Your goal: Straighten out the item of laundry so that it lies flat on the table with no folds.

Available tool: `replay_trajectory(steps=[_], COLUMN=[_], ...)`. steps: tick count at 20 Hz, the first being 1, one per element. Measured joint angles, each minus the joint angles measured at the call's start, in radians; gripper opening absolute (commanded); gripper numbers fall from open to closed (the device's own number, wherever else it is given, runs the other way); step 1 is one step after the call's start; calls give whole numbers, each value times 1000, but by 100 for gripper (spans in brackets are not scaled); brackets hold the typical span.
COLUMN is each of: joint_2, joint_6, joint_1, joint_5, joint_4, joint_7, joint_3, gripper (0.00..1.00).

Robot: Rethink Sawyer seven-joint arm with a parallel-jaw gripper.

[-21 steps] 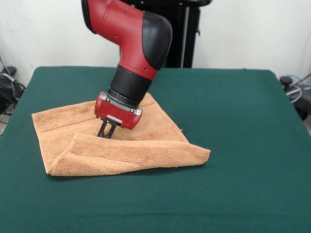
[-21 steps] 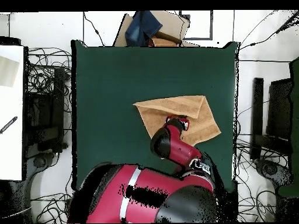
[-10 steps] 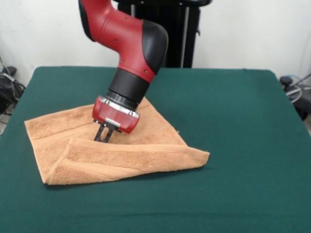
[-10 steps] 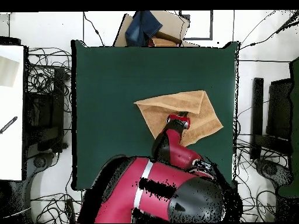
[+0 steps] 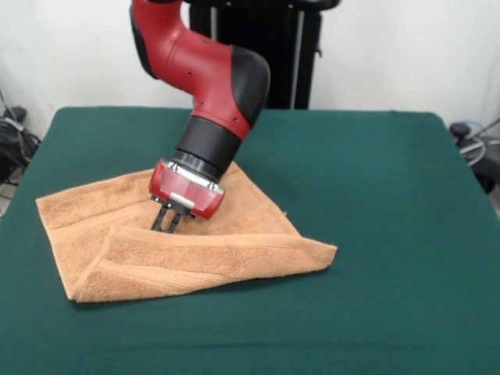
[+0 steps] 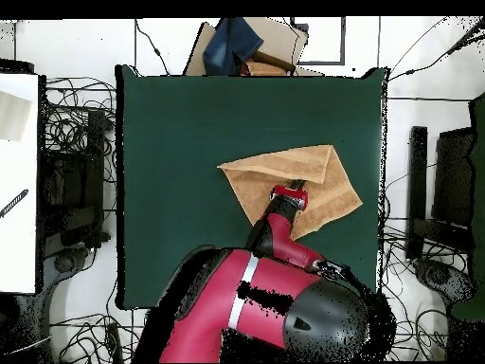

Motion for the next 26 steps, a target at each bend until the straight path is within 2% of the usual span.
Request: replay_trajectory(steps=[5, 14, 26], joint_2=[-4, -7, 9], joint_6=[1, 1, -47], joint_1=[-9, -38, -38], joint_5=[-7, -79, -140], joint_4=[0, -10, -93], joint_7=[0, 0, 0], joint_3=[8, 15, 27], gripper=[0, 0, 0])
